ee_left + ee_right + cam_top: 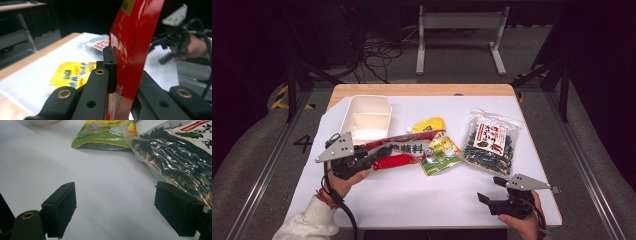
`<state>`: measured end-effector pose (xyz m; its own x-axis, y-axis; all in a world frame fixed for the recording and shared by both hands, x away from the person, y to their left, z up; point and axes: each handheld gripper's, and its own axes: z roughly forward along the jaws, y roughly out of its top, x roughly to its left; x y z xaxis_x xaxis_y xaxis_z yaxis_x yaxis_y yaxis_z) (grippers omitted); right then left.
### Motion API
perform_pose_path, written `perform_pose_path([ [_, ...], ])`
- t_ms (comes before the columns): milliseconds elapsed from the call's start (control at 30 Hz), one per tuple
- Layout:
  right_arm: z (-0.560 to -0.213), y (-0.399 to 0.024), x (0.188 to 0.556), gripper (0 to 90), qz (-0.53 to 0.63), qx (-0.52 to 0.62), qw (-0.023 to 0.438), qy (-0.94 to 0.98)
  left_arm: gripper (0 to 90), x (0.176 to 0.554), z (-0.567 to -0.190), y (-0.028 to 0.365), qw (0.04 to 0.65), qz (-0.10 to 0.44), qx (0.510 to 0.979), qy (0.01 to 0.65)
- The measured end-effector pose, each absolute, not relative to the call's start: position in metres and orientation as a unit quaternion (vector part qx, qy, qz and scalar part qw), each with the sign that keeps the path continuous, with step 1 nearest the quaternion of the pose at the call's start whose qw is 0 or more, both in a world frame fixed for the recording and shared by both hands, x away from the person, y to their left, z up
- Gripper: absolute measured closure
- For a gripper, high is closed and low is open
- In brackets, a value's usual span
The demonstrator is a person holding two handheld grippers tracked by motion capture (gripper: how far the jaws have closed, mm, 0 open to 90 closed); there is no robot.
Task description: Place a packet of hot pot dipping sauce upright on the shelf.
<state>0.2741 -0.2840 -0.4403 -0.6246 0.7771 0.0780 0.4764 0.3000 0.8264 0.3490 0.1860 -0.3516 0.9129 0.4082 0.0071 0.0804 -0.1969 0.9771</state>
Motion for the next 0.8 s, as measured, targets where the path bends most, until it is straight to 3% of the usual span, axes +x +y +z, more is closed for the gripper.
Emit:
perform_pose_path([
  [167, -0.440, -0.283, 0.274, 17.4, 0.440, 0.391, 0.172, 0.790, 89.3, 0.362, -0.346, 0.207, 0.624, 0.149, 0.745, 0.184],
  [800, -0.444, -0.284, 0.276, 18.0, 0.404, 0.377, 0.202, 0.809, 89.4, 0.413, -0.328, 0.247, 0.589, 0.193, 0.749, 0.236],
])
